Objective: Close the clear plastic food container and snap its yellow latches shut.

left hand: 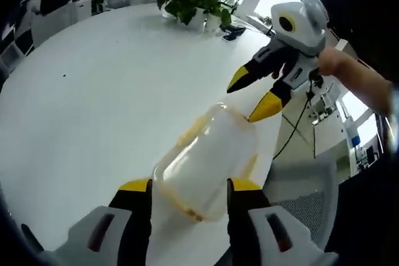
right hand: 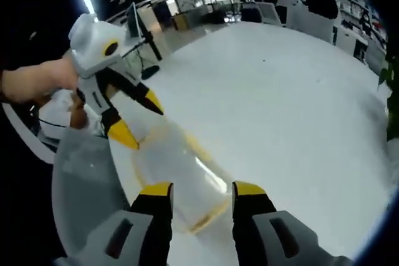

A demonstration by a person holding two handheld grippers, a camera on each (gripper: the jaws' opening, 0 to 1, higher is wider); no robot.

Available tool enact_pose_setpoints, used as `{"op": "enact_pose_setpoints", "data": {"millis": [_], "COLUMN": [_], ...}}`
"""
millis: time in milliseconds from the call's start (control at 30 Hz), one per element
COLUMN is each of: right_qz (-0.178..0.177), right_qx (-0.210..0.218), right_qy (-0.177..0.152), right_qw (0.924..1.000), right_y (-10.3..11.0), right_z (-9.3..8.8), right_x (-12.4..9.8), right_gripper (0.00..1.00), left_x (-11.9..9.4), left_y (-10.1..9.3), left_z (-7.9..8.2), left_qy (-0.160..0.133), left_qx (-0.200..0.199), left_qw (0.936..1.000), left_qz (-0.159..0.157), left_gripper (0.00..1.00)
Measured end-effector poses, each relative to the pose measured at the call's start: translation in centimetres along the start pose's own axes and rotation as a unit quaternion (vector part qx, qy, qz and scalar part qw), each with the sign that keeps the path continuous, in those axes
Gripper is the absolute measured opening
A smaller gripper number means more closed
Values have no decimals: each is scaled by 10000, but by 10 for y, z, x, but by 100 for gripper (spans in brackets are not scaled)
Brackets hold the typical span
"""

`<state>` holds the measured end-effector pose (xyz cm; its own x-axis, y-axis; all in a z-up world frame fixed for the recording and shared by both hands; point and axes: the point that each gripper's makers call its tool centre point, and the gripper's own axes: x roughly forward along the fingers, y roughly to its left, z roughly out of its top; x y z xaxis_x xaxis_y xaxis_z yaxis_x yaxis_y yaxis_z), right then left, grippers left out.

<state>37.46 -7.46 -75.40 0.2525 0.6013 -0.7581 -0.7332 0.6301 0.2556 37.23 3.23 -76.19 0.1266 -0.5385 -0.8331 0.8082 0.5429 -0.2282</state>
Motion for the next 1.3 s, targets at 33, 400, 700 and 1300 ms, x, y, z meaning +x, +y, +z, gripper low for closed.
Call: {"op": "enact_pose_setpoints", "data": {"millis": [33, 400, 700, 1300], "right_qz": [7, 184, 251, 389], "right_qx": [-19, -417, -622, -1166], "right_qy": [7, -5, 156, 394], "right_qw": [10000, 9990, 9976, 9916], "right_y": [0, 14, 19, 36], "right_z": [0, 9, 7, 6], "right_x": [0, 6, 11, 29], "right_gripper": [35, 34, 32, 31], "left_x": [0, 0, 8, 23], "left_y": [-1, -18, -26, -39], "left_z": [1, 15, 14, 15], "left_qy": [6, -80, 161, 385], "left_qx": [108, 637, 1236, 1855], "left_qw": [9999, 9978, 9920, 9814], "left_qz": [-31, -182, -209, -314], "left_gripper": [48, 45, 45, 41]}}
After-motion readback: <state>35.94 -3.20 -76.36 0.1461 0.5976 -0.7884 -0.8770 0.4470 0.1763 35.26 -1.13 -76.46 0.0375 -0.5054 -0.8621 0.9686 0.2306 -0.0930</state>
